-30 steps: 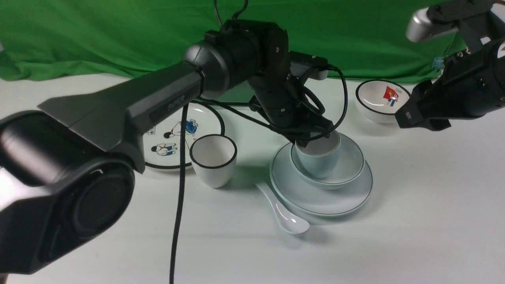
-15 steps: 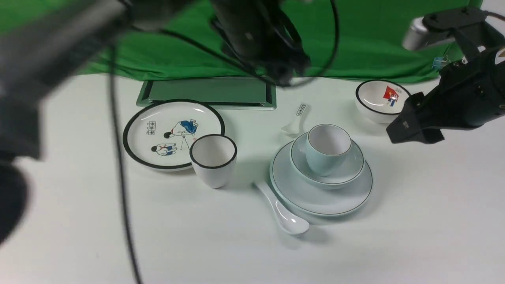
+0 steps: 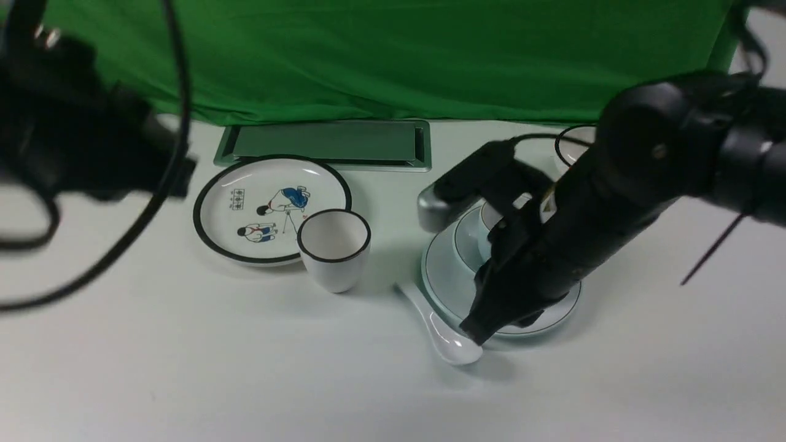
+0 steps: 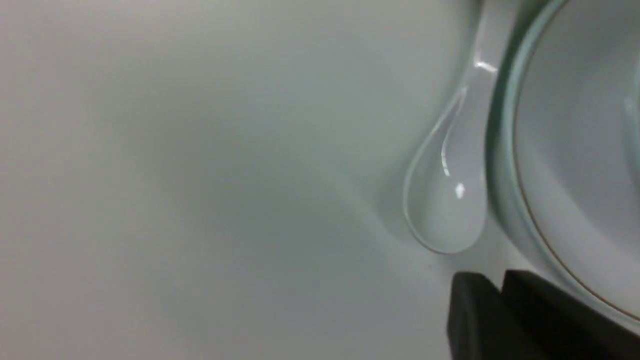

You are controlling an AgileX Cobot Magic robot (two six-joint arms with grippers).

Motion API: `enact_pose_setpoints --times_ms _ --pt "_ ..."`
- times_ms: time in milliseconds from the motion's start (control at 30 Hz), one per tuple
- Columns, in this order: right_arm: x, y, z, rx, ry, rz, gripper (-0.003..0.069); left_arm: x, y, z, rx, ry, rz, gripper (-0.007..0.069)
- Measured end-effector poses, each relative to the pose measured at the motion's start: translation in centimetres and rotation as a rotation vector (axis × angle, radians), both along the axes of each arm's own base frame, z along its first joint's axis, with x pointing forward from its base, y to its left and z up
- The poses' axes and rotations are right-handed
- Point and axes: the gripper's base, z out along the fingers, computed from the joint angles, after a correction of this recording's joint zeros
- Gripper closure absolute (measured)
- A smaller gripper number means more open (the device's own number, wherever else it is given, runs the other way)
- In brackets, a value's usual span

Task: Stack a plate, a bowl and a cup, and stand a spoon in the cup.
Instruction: Use the right arm to grab a blue soup spoon

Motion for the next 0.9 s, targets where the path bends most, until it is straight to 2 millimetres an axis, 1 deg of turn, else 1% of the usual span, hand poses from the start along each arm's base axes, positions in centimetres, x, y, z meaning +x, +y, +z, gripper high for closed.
enact_pose_setpoints --times_ms 33,67,100,133,167,200,233,267,333,400,533,733,900 --pt "0.3 0.4 -1.0 -0.021 0.001 0.020 0.0635 -1.2 1.1 -1.5 0.021 0.001 0.043 0.0631" --pt "0.5 0.7 -1.7 -0.035 -0.001 0.029 0.0645 -2.0 1.8 -3.1 0.034 0.030 0.077 0.0642" --pt "0.7 0.9 -2.2 -0.041 -0.005 0.032 0.0648 -2.4 2.1 -3.8 0.035 0.041 0.099 0.0647" --pt "1.2 1.1 -2.9 -0.046 -0.017 0.031 0.0649 -3.0 2.6 -4.9 0.038 0.062 0.118 0.0652" --pt "1.3 1.2 -3.1 -0.046 -0.021 0.028 0.0649 -3.3 2.7 -5.5 0.035 0.071 0.126 0.0653" --pt "1.7 1.4 -3.8 -0.043 -0.036 0.022 0.0649 -3.8 2.9 -6.3 0.037 0.085 0.134 0.0653" --pt "1.8 1.5 -3.9 -0.043 -0.038 0.022 0.0649 -3.9 2.9 -6.6 0.038 0.089 0.133 0.0653" --pt "2.2 1.8 -4.8 -0.042 -0.044 0.017 0.0649 -4.1 3.0 -7.4 0.040 0.098 0.133 0.0653" --pt "2.3 1.9 -5.3 -0.044 -0.041 0.016 0.0649 -4.1 3.0 -7.8 0.038 0.096 0.132 0.0653" --pt "2.4 2.3 -6.5 -0.059 -0.026 0.022 0.0649 -3.8 2.8 -8.0 0.019 0.060 0.126 0.0653" --pt "2.5 2.8 -7.9 -0.072 -0.011 0.030 0.0649 -3.3 2.5 -7.4 -0.029 -0.028 0.112 0.0653" --pt "2.9 3.1 -8.8 -0.071 -0.032 0.053 0.0649 -3.2 2.4 -7.2 -0.052 -0.050 0.110 0.0653" --pt "2.9 3.1 -8.9 -0.085 -0.041 0.102 0.0649 -3.2 2.4 -7.2 -0.054 -0.051 0.110 0.0653"
